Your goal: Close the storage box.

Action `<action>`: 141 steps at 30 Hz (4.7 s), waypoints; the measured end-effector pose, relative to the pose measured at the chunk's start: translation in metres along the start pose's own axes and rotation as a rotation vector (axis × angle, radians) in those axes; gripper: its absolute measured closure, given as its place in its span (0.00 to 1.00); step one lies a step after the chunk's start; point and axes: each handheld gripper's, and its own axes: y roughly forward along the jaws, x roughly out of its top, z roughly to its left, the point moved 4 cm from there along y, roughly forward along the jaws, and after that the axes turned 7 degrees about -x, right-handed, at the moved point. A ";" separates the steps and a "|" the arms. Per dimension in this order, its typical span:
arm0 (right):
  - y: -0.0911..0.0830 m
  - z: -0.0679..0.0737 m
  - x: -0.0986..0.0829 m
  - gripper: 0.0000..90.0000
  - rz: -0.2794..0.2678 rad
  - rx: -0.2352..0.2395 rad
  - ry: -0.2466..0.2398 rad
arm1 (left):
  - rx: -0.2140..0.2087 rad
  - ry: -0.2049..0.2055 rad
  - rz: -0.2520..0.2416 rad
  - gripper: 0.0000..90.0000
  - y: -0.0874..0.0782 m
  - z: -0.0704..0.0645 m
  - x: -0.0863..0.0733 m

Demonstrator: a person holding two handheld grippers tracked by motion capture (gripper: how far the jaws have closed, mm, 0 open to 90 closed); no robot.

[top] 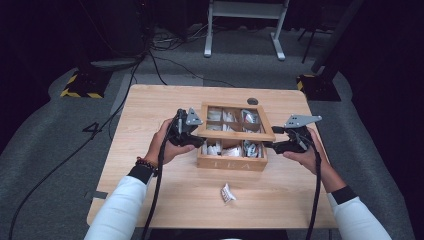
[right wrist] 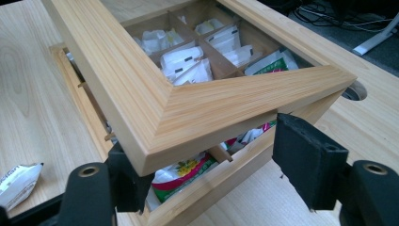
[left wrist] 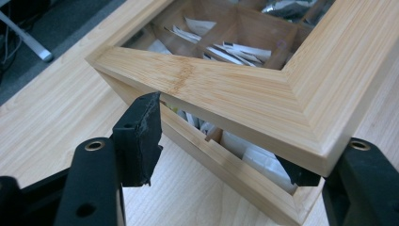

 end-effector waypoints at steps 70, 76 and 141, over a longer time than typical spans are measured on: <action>0.012 0.028 -0.047 0.40 0.128 0.060 -0.005 | -0.109 0.014 0.095 0.28 0.020 -0.027 -0.041; 0.004 0.028 -0.043 0.41 0.094 0.050 -0.014 | -0.118 0.002 0.038 0.30 0.011 -0.029 -0.037; -0.050 0.018 -0.066 0.27 0.072 -0.131 -0.102 | 0.116 0.023 0.116 0.20 -0.046 -0.033 -0.101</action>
